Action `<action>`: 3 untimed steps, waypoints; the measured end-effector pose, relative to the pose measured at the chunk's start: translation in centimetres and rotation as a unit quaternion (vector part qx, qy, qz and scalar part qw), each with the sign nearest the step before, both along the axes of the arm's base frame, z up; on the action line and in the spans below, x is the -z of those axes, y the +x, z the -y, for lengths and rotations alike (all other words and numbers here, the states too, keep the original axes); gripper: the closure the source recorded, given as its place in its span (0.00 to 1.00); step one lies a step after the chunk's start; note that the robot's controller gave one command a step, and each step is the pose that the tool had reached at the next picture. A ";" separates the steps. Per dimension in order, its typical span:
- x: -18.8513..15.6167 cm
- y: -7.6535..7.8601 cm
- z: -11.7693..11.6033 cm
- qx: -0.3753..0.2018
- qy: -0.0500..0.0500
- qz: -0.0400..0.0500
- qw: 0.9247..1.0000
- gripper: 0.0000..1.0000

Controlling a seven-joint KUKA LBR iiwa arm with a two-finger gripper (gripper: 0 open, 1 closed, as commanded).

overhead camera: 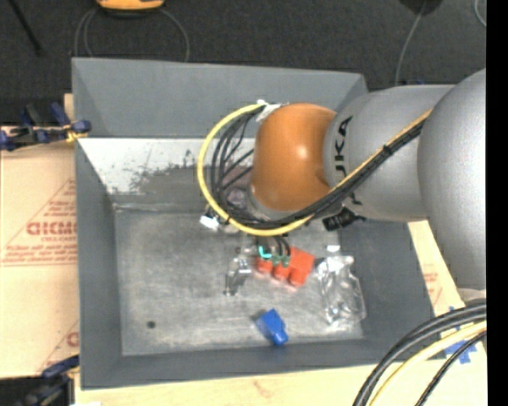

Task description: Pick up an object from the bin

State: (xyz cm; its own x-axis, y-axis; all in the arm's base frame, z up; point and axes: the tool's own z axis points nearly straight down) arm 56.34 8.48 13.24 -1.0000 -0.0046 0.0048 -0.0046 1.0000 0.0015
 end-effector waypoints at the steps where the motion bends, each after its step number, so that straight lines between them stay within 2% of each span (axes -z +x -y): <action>1: 2.7 0.0 8.9 -0.036 -0.003 0.002 0.999 0.00; 2: 5.5 2.4 15.3 -0.155 -0.002 0.006 0.988 0.00; 3: 5.3 2.5 15.0 -0.154 -0.001 0.009 0.988 1.00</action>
Offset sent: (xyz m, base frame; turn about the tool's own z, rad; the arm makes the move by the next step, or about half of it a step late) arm -0.0001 -0.0815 -0.0257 -0.0806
